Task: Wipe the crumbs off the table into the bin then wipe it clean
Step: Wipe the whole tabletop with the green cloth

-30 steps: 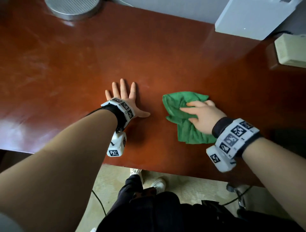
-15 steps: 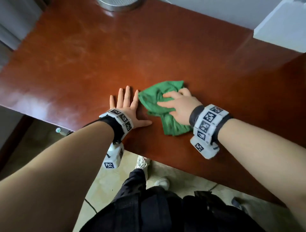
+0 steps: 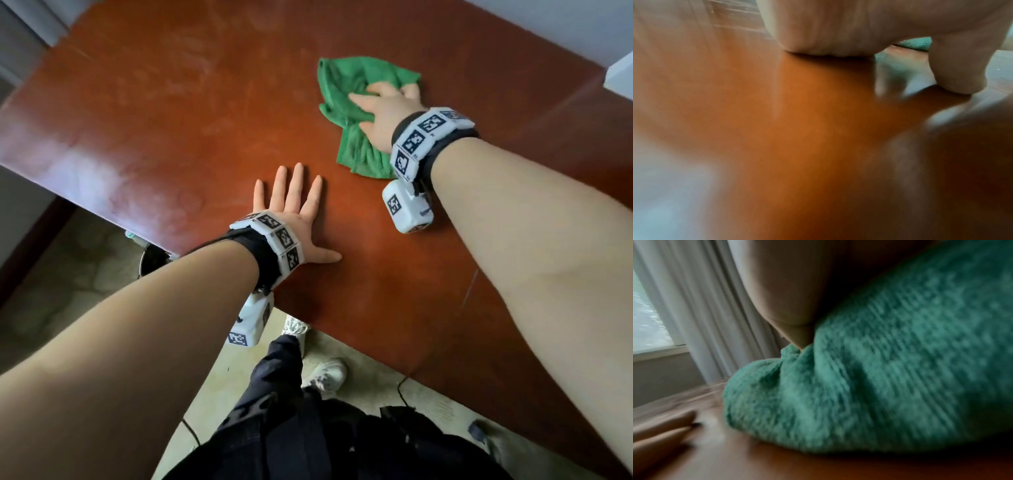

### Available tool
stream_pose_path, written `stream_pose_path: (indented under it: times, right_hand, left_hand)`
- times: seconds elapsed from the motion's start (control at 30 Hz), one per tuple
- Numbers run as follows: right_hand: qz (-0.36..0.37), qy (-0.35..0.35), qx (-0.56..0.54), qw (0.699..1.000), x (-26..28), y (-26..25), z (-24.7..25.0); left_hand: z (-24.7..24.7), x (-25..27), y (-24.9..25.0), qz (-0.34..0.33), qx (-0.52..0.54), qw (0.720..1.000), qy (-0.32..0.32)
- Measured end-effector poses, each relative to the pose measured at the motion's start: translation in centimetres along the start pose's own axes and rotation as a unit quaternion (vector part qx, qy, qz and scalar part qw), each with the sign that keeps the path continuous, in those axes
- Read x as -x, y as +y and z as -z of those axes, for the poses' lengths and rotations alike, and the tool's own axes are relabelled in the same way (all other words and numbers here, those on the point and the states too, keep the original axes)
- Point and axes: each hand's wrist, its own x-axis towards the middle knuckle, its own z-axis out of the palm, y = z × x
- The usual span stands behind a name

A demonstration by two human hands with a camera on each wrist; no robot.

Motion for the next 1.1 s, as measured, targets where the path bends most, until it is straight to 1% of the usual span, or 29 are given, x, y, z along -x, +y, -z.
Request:
stream_pose_path:
  times: [0.07, 0.13, 0.2, 0.27, 0.47, 0.57, 0.6, 0.63, 0.67, 0.7, 0.73, 0.77, 0.8, 0.83, 0.87, 0.9, 0.93, 0.97, 1.03, 1.1]
  right_hand:
    - [0.051, -0.006, 0.003, 0.999, 0.9, -1.1, -0.5]
    - [0.076, -0.018, 0.008, 0.997, 3.1, -0.9, -1.0]
    - [0.095, -0.038, 0.005, 0.995, 6.1, 0.4, -1.7]
    - [0.085, -0.050, -0.014, 0.995, 9.5, 2.3, -2.5]
    - [0.006, -0.100, -0.044, 0.994, 21.3, 8.3, -4.5]
    - [0.013, -0.137, -0.040, 0.990, 26.9, 9.9, -5.5]
    - [0.016, -0.136, -0.042, 0.990, 28.1, 10.4, -5.5]
    - [0.011, -0.120, -0.050, 0.991, 28.8, 10.9, -5.2]
    - [-0.009, -0.084, -0.059, 0.995, 28.8, 11.8, -4.8]
    - [-0.045, -0.036, -0.061, 0.996, 28.4, 13.1, -4.3]
    - [-0.098, 0.012, -0.056, 0.994, 27.8, 14.6, -3.9]
    - [-0.167, 0.043, -0.056, 0.983, 27.1, 16.3, -3.6]
    - [-0.242, 0.057, -0.065, 0.966, 26.6, 18.0, -3.6]
    - [-0.311, 0.053, -0.077, 0.946, 26.1, 19.4, -3.9]
    - [-0.362, 0.035, -0.089, 0.927, 25.9, 20.4, -4.6]
    - [-0.388, 0.016, -0.097, 0.916, 26.0, 20.7, -5.3]
    - [-0.386, 0.006, -0.095, 0.918, 26.5, 20.6, -6.1]
    - [-0.357, 0.006, -0.086, 0.930, 27.4, 20.0, -6.7]
    - [-0.247, -0.004, -0.066, 0.967, 30.4, 18.4, -7.7]
    - [-0.125, -0.056, -0.063, 0.989, 33.9, 16.4, -8.5]
  left_hand:
    - [-0.1, 0.1, 0.0, 0.002, 0.004, 1.000, 0.001]
    - [-0.2, 0.1, 0.0, 0.003, 0.001, 1.000, 0.005]
    - [-0.3, 0.2, -0.1, 0.005, 0.002, 1.000, 0.006]
    - [-0.1, 0.3, -0.1, 0.006, 0.005, 1.000, 0.008]
    - [0.6, 1.1, 0.4, 0.025, 0.001, 1.000, 0.009]
    - [1.1, 1.6, 1.9, 0.046, 0.014, 0.999, 0.009]
    - [1.1, 1.8, 3.0, 0.040, 0.020, 0.999, 0.013]
    - [1.0, 2.2, 4.3, 0.019, 0.025, 0.999, 0.017]
    - [0.7, 2.6, 6.0, -0.013, 0.024, 0.999, 0.021]
    - [0.2, 3.0, 7.7, -0.048, 0.016, 0.999, 0.021]
    - [-0.4, 3.4, 9.4, -0.078, 0.004, 0.997, 0.018]
    - [-1.2, 3.6, 11.1, -0.099, -0.009, 0.995, 0.012]
    - [-1.9, 3.6, 12.5, -0.107, -0.018, 0.994, 0.007]
    - [-2.3, 3.6, 13.7, -0.105, -0.025, 0.994, 0.004]
    - [-2.6, 3.5, 14.5, -0.095, -0.027, 0.995, 0.002]
    - [-2.7, 3.3, 15.1, -0.083, -0.026, 0.996, 0.001]
    - [-2.7, 3.2, 15.6, -0.071, -0.025, 0.997, 0.004]
    - [-2.6, 3.0, 15.9, -0.064, -0.025, 0.998, 0.007]
    - [-2.9, 2.9, 16.3, -0.056, -0.030, 0.998, 0.014]
    - [-3.2, 2.8, 16.6, -0.045, -0.045, 0.998, 0.018]
